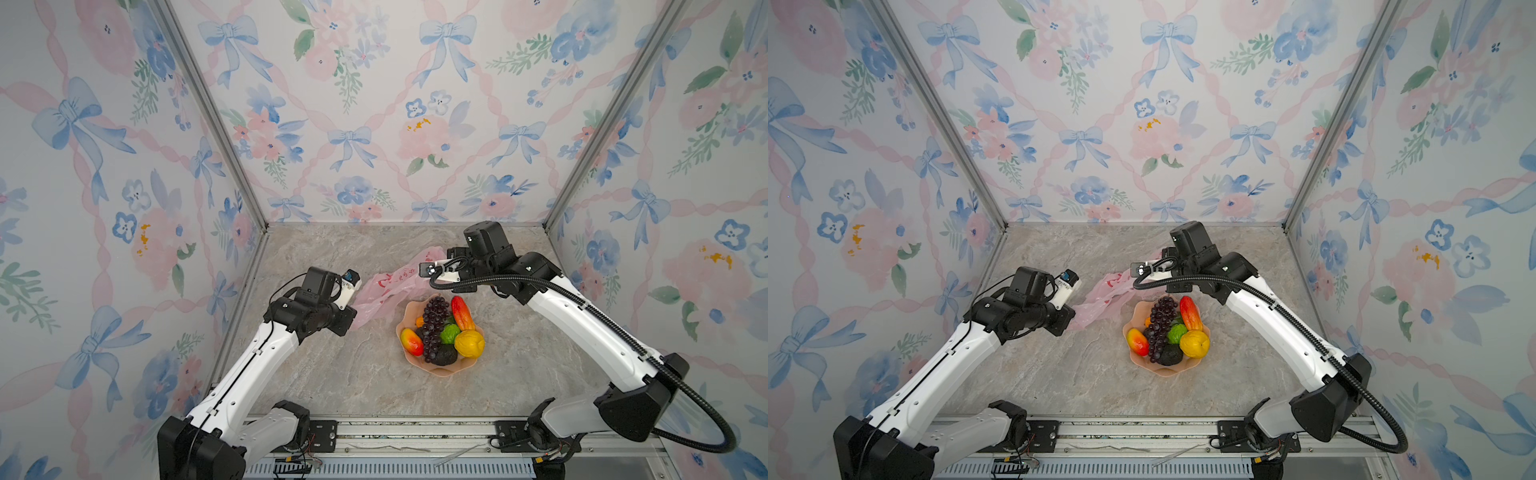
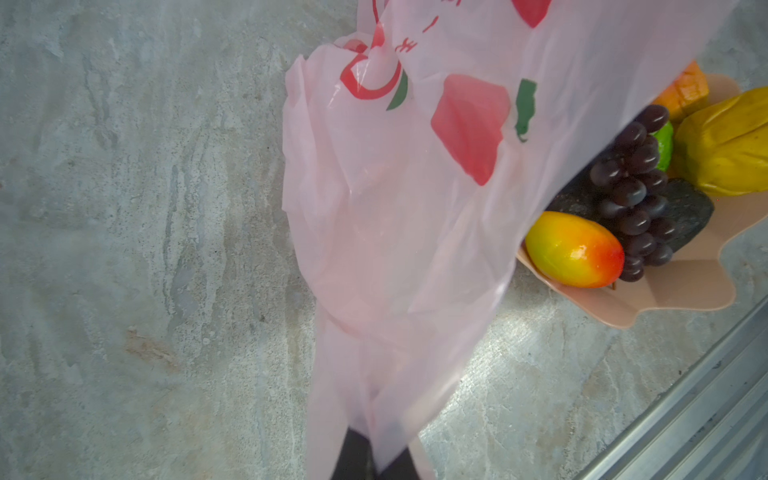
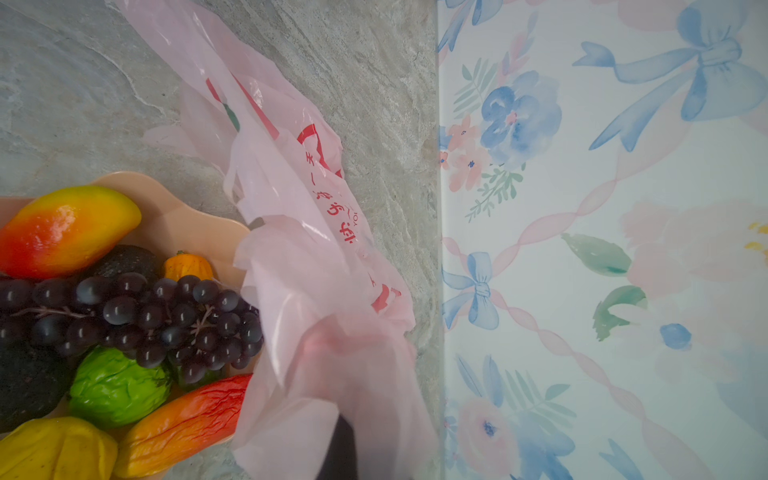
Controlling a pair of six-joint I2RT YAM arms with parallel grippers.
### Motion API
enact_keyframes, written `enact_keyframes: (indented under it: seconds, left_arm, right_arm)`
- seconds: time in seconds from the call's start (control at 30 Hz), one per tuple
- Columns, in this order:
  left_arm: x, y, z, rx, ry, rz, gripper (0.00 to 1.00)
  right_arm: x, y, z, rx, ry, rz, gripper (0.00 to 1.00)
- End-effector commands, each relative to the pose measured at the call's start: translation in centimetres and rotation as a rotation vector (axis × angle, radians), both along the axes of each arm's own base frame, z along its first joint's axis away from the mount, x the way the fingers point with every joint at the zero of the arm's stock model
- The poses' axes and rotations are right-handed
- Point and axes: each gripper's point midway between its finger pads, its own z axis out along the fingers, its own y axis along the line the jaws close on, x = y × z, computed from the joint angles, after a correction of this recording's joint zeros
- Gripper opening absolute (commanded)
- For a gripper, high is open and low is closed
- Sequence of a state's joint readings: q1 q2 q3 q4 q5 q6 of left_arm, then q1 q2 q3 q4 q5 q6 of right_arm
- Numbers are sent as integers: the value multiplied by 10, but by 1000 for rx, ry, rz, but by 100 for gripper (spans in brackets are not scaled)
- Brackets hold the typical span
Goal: Place the fruits into the plastic bag
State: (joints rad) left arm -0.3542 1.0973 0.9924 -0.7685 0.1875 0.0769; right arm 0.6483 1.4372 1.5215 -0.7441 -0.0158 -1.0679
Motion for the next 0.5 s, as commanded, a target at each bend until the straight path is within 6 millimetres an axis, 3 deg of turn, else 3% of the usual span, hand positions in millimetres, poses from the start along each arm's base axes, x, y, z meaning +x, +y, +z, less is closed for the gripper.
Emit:
enact_keyframes:
  seconds: [0.0, 0.1, 0.23, 0.33, 0.47]
  left_arm:
    - [3, -20, 34, -140, -6, 3, 0]
    - [6, -33, 58, -240, 4, 17, 0]
    - [8, -41, 70, -278, 9, 38, 0]
    - [7, -43, 72, -292, 19, 57, 0]
    - [3, -47, 75, -338, 41, 67, 0]
  right_arm:
    - [-11, -11, -7, 33, 51, -50, 41]
    - [-30, -12, 1, 158, 97, -79, 79]
    - [-53, -17, 32, 445, 239, -201, 99]
    - [-74, -21, 57, 676, 357, -296, 96]
    - [-75, -53, 85, 1019, 451, -619, 96]
